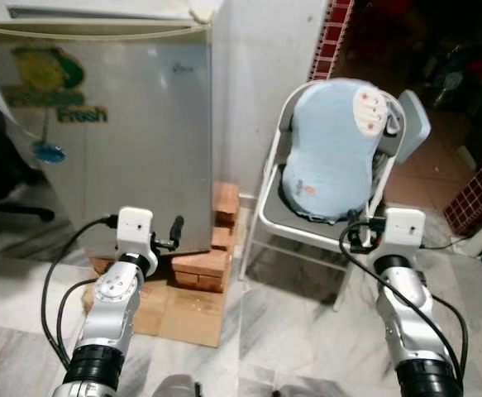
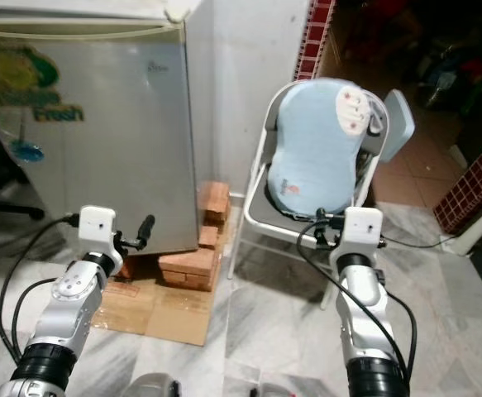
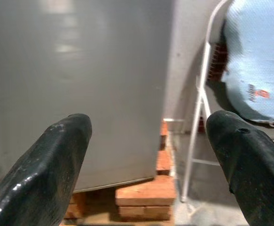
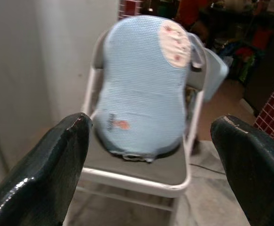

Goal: Restocking fridge

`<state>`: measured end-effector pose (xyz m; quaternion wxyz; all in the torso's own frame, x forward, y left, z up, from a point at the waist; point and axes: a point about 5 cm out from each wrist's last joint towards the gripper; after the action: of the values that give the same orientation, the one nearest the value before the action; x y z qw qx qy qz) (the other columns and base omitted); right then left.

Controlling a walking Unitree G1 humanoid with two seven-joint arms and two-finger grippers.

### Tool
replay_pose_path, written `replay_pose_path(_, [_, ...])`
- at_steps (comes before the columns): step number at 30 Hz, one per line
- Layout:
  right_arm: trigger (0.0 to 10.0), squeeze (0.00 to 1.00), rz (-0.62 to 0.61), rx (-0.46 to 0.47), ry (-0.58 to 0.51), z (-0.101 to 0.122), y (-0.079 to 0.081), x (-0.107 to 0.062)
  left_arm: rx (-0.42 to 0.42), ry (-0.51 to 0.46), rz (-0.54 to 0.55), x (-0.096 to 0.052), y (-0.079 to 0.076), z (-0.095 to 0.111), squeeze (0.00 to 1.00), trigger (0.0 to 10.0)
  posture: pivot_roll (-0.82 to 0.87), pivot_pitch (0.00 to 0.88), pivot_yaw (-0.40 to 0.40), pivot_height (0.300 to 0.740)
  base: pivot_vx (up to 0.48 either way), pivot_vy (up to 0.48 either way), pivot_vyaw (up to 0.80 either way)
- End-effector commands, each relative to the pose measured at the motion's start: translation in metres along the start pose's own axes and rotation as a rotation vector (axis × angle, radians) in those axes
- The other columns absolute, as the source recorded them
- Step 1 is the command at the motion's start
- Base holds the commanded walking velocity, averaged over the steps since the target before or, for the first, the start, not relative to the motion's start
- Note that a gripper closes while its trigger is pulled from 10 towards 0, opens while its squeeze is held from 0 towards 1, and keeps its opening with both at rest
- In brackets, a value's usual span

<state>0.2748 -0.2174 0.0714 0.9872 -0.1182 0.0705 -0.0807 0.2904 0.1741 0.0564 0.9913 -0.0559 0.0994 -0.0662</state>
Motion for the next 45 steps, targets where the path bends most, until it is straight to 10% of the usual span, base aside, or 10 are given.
replay_pose_path(1, [10.0,0.0,0.017,0.008,-0.038,0.0129,0.0063,0.0038,0.002,-0.009,0.022,-0.0013,0.0092,0.0031,0.0,10.0,0.06,0.0,-0.041,0.74,0.0,0.48,0.0])
replay_pose_path(45, [10.0,0.0,0.017,0.037,-0.008,0.0127,0.0037,-0.0021,-0.002,0.023,0.002,-0.0071,0.0055,-0.0027,0.0,10.0,0.06,0.0,-0.042,0.74,0.0,0.48,-0.59])
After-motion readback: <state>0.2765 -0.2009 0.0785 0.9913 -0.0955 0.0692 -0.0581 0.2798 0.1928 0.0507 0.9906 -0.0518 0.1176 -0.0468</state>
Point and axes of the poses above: a point about 5 cm out from each wrist's last joint towards the gripper, its own x axis pointing out of the wrist towards the gripper, its own z axis along the axis of the wrist's last joint, y = z × x, and after that the axes turned 10 degrees about -x, right-handed
